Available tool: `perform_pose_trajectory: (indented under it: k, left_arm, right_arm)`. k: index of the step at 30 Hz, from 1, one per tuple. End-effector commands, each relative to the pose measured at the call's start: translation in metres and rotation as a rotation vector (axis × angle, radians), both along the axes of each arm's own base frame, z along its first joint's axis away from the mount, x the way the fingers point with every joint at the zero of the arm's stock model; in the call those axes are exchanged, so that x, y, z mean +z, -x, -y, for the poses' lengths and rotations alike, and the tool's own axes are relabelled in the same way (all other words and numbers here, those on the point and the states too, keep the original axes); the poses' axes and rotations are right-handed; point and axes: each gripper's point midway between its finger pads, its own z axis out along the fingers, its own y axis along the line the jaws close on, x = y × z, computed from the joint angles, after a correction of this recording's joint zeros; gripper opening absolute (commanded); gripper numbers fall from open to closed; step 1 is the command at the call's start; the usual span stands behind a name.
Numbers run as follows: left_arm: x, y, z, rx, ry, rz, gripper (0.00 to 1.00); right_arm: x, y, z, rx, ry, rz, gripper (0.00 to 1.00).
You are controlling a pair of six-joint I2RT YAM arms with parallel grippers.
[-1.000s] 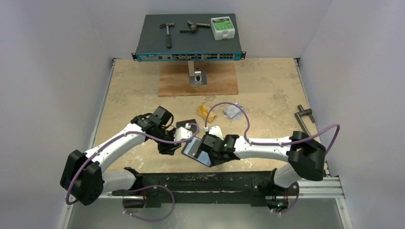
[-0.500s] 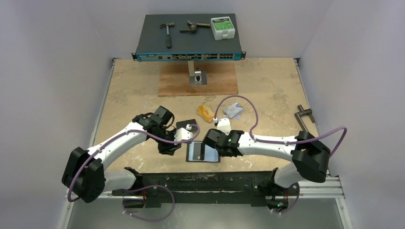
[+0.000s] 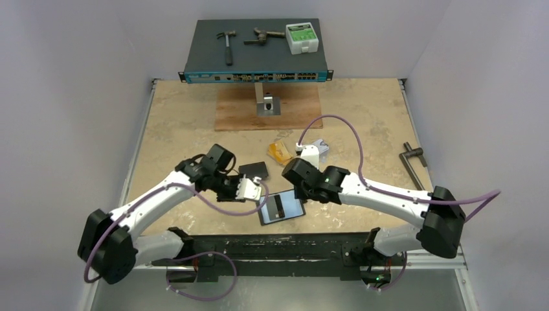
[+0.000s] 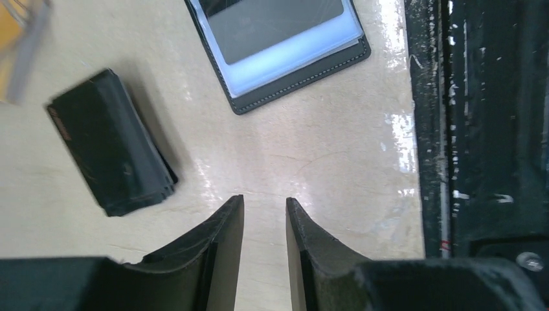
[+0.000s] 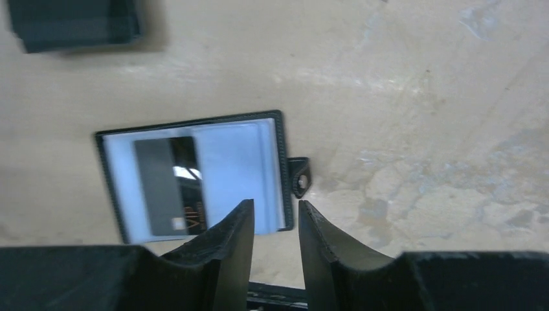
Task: Put the credit cards into the card holder
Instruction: Insert the credit card into the card holder.
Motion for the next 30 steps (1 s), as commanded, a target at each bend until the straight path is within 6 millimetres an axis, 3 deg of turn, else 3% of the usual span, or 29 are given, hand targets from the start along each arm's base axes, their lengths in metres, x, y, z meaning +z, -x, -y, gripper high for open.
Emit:
perform_pose_trajectory:
  k: [1, 4, 7, 14, 30]
  left_arm:
    - [0.021, -0.004, 0.017, -0.259, 0.149, 0.315, 0.28]
    - [0.026, 0.003, 0.031, -0.362, 0.255, 0.462, 0.27]
    - [0.018, 0.02, 0.041, -0.485, 0.326, 0.57, 0.26]
    - [-0.002, 0.054, 0.051, -0.703, 0.408, 0.661, 0.27]
    - [-0.037, 0.055, 0.066, -0.758, 0.395, 0.632, 0.23]
  right_arm:
    - [0.033, 0.0, -0.048, 0.073, -0.242, 0.008, 0.29]
    - [0.023, 0.004, -0.069, 0.123, -0.313, -0.025, 0.27]
    - [0.01, 0.012, -0.087, 0.182, -0.37, -0.076, 0.23]
    - [-0.016, -0.002, -0.09, 0.207, -0.435, -0.125, 0.08]
    - [-0.05, 0.002, -0.09, 0.267, -0.522, -0.24, 0.23]
